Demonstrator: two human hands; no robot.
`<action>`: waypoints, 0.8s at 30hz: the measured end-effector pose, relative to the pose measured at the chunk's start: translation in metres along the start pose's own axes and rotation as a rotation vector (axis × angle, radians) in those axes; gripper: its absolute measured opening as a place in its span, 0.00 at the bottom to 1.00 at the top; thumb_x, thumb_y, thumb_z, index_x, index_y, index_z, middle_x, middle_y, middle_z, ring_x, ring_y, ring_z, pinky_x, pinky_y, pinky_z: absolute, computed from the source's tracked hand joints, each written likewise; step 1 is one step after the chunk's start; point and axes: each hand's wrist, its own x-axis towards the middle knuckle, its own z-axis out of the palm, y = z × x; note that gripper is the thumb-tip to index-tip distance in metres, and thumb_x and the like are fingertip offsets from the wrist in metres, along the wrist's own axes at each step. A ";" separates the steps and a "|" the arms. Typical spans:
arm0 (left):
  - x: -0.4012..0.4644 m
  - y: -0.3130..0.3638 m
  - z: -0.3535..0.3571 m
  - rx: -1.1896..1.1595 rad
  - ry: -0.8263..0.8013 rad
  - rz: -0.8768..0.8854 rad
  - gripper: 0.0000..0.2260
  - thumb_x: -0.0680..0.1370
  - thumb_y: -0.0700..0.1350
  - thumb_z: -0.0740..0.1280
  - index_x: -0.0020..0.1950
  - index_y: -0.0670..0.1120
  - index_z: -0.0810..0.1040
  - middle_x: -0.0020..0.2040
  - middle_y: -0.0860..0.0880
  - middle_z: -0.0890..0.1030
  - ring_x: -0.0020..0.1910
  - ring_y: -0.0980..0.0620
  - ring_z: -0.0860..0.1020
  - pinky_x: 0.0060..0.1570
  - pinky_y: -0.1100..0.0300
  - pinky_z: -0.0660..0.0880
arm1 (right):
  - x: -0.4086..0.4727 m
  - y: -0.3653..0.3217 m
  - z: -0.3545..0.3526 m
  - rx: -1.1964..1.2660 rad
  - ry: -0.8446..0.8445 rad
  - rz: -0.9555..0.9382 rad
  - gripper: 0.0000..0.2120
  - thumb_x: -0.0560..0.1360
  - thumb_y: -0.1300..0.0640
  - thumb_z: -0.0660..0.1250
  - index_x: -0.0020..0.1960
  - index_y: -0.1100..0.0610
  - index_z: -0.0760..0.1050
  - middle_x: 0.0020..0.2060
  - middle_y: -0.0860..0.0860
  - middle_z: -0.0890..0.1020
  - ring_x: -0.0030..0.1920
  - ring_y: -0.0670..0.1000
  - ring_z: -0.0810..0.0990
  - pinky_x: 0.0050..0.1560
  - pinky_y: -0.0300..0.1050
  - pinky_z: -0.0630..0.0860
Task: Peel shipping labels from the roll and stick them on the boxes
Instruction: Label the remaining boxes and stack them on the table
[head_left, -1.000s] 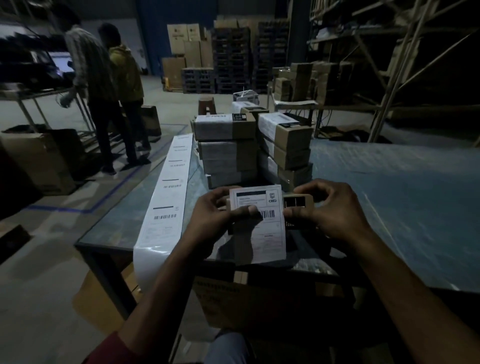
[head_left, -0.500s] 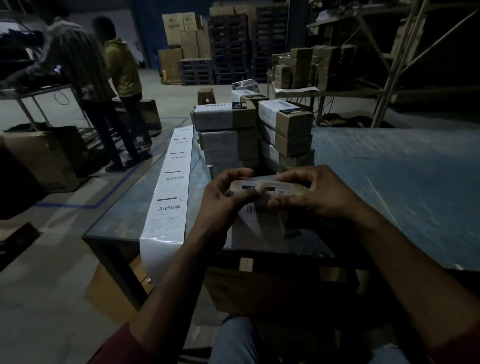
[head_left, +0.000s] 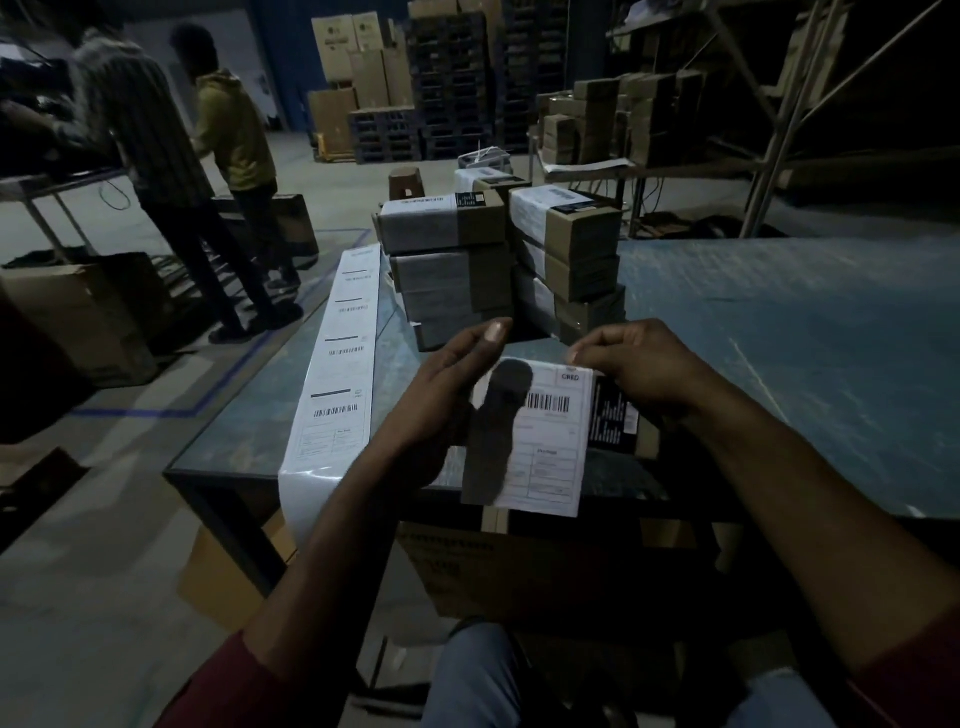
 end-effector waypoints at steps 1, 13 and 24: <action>-0.001 -0.001 -0.004 -0.001 -0.052 0.022 0.15 0.85 0.53 0.64 0.71 0.55 0.78 0.50 0.60 0.84 0.46 0.60 0.83 0.41 0.59 0.82 | 0.001 -0.003 -0.003 0.009 -0.010 0.043 0.06 0.76 0.65 0.72 0.41 0.61 0.85 0.30 0.53 0.85 0.30 0.51 0.83 0.34 0.43 0.80; 0.003 -0.006 -0.008 -0.144 0.051 -0.297 0.15 0.84 0.55 0.66 0.55 0.44 0.85 0.50 0.43 0.88 0.44 0.45 0.86 0.39 0.56 0.77 | -0.042 0.003 -0.027 -0.546 -0.391 -0.640 0.50 0.63 0.36 0.82 0.79 0.40 0.63 0.81 0.38 0.59 0.82 0.42 0.55 0.78 0.47 0.61; 0.012 -0.014 -0.026 0.007 -0.053 -0.138 0.43 0.58 0.87 0.61 0.65 0.64 0.78 0.73 0.52 0.77 0.75 0.40 0.73 0.69 0.35 0.70 | -0.014 0.032 -0.031 -0.412 -0.293 -0.680 0.44 0.64 0.61 0.85 0.76 0.51 0.70 0.70 0.44 0.78 0.69 0.40 0.76 0.69 0.38 0.74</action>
